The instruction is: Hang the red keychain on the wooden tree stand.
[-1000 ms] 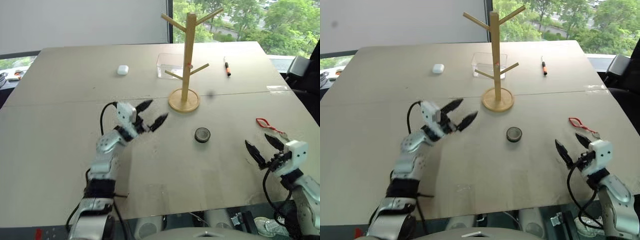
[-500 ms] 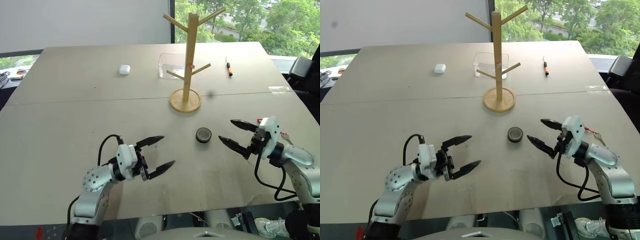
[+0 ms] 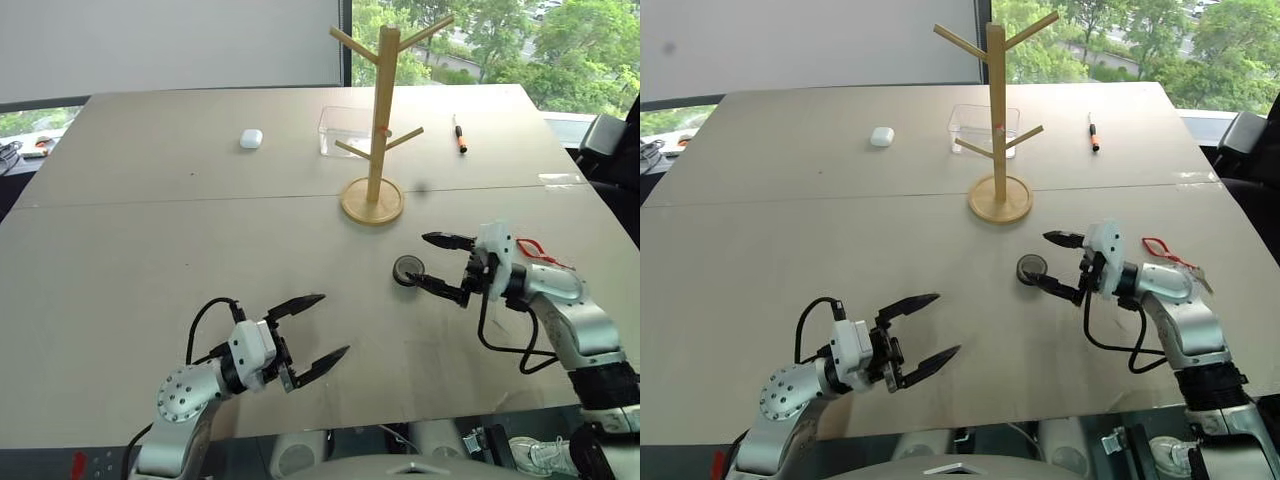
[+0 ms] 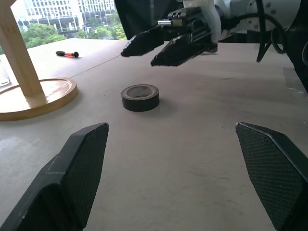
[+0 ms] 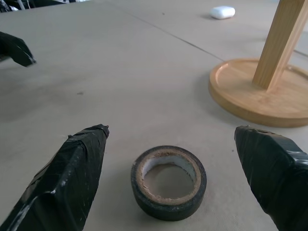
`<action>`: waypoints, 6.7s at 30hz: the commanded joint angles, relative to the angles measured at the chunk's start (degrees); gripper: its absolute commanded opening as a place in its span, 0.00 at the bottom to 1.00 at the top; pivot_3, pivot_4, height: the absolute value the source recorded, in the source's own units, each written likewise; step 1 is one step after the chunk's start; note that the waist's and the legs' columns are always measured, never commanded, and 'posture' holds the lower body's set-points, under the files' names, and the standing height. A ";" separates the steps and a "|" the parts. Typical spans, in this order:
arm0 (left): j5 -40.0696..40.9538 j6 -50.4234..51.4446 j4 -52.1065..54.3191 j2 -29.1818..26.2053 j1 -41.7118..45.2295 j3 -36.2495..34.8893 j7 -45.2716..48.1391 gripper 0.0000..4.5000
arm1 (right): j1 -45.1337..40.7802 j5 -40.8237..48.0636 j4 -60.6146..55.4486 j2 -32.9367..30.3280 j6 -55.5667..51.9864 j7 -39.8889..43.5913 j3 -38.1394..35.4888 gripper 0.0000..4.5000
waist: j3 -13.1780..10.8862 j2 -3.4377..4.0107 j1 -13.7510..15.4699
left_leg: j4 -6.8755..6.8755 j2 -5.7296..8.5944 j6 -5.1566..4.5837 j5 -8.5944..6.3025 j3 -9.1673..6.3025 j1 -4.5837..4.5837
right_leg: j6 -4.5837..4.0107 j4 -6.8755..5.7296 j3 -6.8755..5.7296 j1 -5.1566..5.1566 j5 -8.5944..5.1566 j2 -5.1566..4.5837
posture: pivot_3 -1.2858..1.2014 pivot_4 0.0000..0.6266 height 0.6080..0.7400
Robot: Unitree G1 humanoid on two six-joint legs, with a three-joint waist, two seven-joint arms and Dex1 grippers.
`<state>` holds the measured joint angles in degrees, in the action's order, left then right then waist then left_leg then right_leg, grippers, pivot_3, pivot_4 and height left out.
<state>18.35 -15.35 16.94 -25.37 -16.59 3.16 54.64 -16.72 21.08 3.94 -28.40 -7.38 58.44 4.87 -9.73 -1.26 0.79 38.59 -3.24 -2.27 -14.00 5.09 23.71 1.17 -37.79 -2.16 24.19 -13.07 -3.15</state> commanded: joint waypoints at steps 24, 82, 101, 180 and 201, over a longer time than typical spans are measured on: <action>-0.23 -0.22 2.41 -0.85 -0.19 1.29 -4.94 1.00 | -2.45 -6.32 10.63 3.36 8.83 2.06 2.36 0.73 | 0.01 0.01 -0.12 | -0.01 -0.02 0.00 0.00 0.03 -0.03 | 0.00 -0.01 0.01 0.00 0.00 0.02 | 0.52 0.24 1.00; 0.71 4.86 3.86 1.44 4.38 2.74 -11.29 1.00 | -35.90 -6.31 64.53 -15.64 8.83 -15.55 -24.96 1.00 | -0.04 0.10 -1.49 | -0.26 0.01 -0.03 -0.01 0.64 0.06 | 0.18 -0.01 0.61 0.40 0.16 0.02 | 0.52 0.24 1.00; 3.94 10.57 -9.51 0.52 20.59 11.46 6.97 1.00 | -16.67 -12.56 46.31 -23.18 13.79 22.31 -10.21 1.00 | 0.06 0.29 -1.54 | -0.19 0.06 -0.02 0.00 0.65 0.00 | 0.21 -0.05 0.64 0.38 0.16 0.10 | 0.52 0.24 1.00; 20.22 59.66 14.48 2.21 44.50 -7.09 -29.79 1.00 | -32.11 -10.51 5.24 0.90 10.95 -2.38 -0.96 0.02 | -0.01 0.20 -1.44 | -0.10 0.08 0.26 0.16 0.47 0.08 | 0.21 -0.11 0.51 0.34 0.18 0.09 | 0.52 0.24 1.00; 17.52 56.94 13.22 1.17 44.94 -6.36 -29.65 1.00 | -37.40 -15.80 20.40 6.08 17.74 -8.03 0.14 0.02 | -0.02 0.20 -1.51 | -0.11 0.07 0.28 0.17 0.49 0.09 | 0.20 -0.11 0.53 0.35 0.19 0.09 | 0.52 0.24 1.00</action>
<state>36.01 42.96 29.11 -24.07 27.20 -2.71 24.85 -52.19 5.21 24.68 -22.32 9.14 51.59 5.89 -9.74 -1.06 -0.72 38.47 -3.17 -2.00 -13.83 5.58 23.80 1.36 -37.90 -1.63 24.55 -12.88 -3.06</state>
